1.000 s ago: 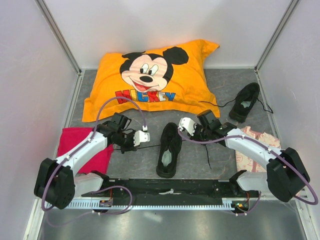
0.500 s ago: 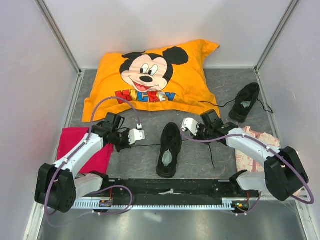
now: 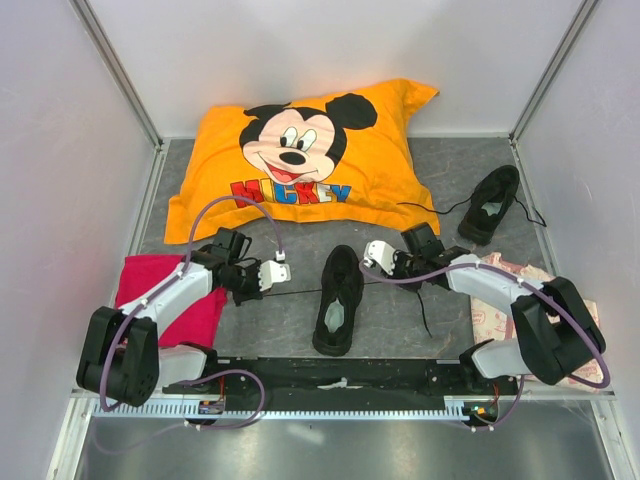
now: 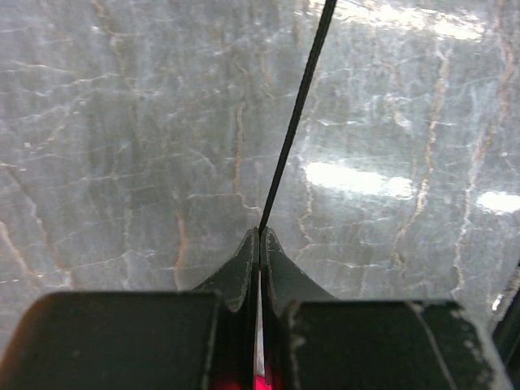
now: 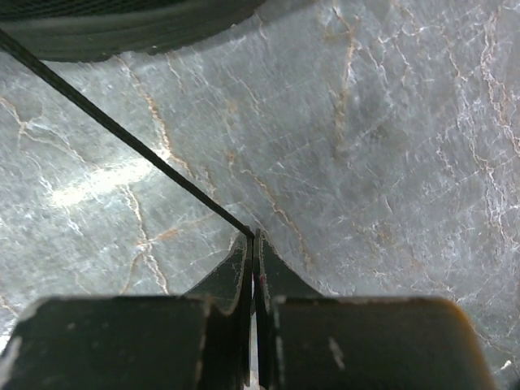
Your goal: Tie the shoes
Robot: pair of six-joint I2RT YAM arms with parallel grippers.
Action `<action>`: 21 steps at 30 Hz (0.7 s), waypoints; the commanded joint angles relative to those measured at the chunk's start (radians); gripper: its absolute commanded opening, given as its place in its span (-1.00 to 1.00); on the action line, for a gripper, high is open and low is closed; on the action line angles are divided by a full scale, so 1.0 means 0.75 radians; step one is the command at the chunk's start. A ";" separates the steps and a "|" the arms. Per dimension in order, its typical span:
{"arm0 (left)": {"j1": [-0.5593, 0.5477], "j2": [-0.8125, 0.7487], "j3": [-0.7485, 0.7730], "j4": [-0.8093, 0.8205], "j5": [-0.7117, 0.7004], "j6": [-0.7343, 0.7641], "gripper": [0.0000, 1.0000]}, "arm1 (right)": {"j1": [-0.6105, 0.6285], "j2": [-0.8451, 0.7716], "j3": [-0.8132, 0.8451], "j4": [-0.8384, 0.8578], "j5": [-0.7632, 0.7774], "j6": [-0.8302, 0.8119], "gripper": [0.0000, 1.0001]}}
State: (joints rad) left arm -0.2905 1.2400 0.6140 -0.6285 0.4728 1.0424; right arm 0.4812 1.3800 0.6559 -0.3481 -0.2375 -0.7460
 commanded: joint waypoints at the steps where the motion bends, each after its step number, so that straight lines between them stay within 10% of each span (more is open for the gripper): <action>1: 0.044 0.014 -0.031 0.003 -0.129 0.101 -0.97 | -0.083 0.031 -0.036 -0.043 0.143 -0.069 -1.00; 15: -0.193 0.079 0.085 0.118 -0.005 -0.279 -0.97 | -0.059 0.111 0.207 -0.196 -0.195 0.121 -1.00; 21: -0.222 0.218 0.128 0.204 -0.031 -0.373 -0.55 | -0.059 0.105 0.232 -0.245 -0.244 0.119 -0.26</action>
State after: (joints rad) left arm -0.4526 1.3609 0.6594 -0.5396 0.4679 0.8684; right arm 0.4412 1.4662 0.7910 -0.4744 -0.3698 -0.6636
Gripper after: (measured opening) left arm 0.135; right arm 0.200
